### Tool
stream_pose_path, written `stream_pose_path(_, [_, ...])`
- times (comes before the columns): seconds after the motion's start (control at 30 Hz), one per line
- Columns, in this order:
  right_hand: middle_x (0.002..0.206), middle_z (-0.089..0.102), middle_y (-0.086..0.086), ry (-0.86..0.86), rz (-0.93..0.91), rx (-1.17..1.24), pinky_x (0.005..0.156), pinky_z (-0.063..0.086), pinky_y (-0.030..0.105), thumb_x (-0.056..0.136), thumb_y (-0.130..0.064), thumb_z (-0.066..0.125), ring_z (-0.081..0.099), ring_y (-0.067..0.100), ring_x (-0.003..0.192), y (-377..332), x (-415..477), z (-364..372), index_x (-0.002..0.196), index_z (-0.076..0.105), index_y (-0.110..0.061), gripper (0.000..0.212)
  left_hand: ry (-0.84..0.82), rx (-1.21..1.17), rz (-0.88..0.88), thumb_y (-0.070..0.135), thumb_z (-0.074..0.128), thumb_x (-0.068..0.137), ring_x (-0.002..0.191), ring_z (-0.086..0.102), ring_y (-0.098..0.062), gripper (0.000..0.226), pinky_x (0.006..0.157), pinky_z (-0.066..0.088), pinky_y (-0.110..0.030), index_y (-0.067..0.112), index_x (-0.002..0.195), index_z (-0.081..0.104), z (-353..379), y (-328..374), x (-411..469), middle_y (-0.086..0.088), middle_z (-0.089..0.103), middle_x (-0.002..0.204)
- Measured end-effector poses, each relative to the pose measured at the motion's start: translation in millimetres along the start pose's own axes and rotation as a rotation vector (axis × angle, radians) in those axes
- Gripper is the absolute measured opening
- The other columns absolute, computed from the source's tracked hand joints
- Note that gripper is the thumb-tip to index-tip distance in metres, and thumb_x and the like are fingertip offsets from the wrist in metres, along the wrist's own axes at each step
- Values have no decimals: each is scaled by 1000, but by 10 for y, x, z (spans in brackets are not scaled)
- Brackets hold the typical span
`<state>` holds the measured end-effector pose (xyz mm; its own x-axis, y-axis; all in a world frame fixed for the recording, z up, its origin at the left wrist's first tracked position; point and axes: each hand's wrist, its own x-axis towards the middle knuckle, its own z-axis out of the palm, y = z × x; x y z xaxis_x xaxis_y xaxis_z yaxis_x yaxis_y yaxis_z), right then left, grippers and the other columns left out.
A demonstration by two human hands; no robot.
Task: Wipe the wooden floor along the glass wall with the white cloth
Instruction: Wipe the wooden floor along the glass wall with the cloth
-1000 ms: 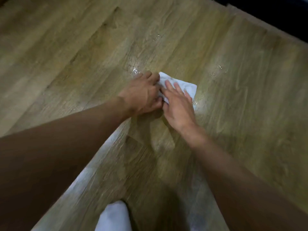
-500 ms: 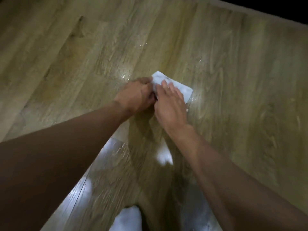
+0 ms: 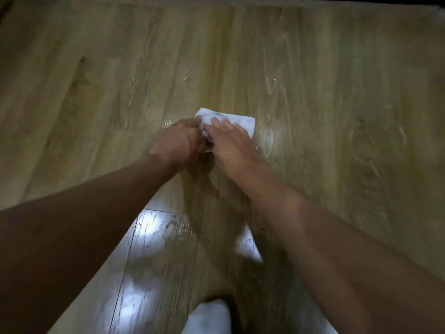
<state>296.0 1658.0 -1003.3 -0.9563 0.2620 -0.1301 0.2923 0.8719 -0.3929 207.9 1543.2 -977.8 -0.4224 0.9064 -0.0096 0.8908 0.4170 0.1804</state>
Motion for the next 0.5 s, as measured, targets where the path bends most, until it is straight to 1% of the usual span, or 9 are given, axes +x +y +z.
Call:
stream_pose_path(0.07, [156, 27, 1, 49, -31, -59, 118, 8, 33, 100, -22, 38, 19, 20, 146, 103, -342, 44, 146, 32, -18, 46, -25, 39, 118, 22, 59, 92, 122, 55, -37, 38, 101, 44, -37, -5, 118, 63, -1, 121, -108, -26, 54, 131])
stream_pose_path(0.13, [157, 25, -3, 70, -30, -95, 119, 3, 29, 100, -24, 40, 17, 14, 146, 235, -749, 90, 148, 29, -20, 49, 14, 48, 265, 22, 70, 86, 112, 61, -40, 40, 90, 54, -45, -7, 113, 66, 91, 251, -257, -28, 58, 126])
stream_pose_path(0.17, [157, 25, -5, 56, -21, -100, 118, 1, 27, 100, -24, 41, 17, 12, 146, 294, -924, 100, 148, 29, -22, 49, 35, 47, 314, 20, 72, 84, 111, 62, -40, 39, 86, 55, -47, -8, 110, 67, 153, 334, -312, -28, 60, 124])
stream_pose_path(0.2, [156, 27, -6, 37, -20, -101, 118, 2, 26, 99, -23, 42, 18, 11, 146, 340, -1043, 96, 147, 30, -23, 49, 12, 46, 333, 21, 69, 86, 116, 59, -39, 40, 89, 54, -46, -8, 114, 65, 192, 423, -347, -27, 57, 127])
stream_pose_path(0.27, [155, 30, -4, -11, -33, -81, 118, 7, 28, 99, -22, 43, 21, 13, 145, 404, -1037, 28, 146, 34, -22, 48, -114, 76, 258, 26, 50, 99, 135, 42, -31, 45, 107, 41, -37, -2, 134, 50, 215, 518, -348, -20, 38, 148])
stream_pose_path(0.3, [154, 31, -3, -28, -44, -78, 118, 9, 29, 99, -22, 43, 22, 14, 145, 409, -938, -19, 146, 34, -22, 48, -164, 106, 175, 27, 40, 102, 139, 36, -28, 46, 109, 34, -34, 4, 141, 41, 190, 499, -304, -15, 29, 154])
stream_pose_path(0.33, [155, 30, -1, -33, -53, -82, 118, 12, 30, 100, -22, 43, 23, 15, 145, 393, -792, -65, 146, 34, -22, 47, -208, 142, 83, 25, 36, 103, 137, 38, -26, 44, 107, 34, -34, 8, 143, 39, 118, 485, -229, -13, 28, 155])
stream_pose_path(0.43, [154, 33, 2, -42, -8, 1, 117, 19, 32, 98, -17, 45, 27, 19, 143, 324, -318, -191, 143, 40, -22, 46, -279, 257, -110, 18, 45, 97, 117, 56, -31, 31, 92, 45, -38, 9, 125, 54, -93, 462, 137, -14, 52, 133])
stream_pose_path(0.5, [151, 38, 3, -21, 22, 54, 116, 25, 38, 96, -14, 46, 32, 22, 141, 274, -237, -223, 140, 46, -20, 43, -407, 259, -160, 17, 57, 91, 113, 59, -31, 29, 87, 46, -37, 11, 119, 59, -219, 539, 325, -13, 60, 122])
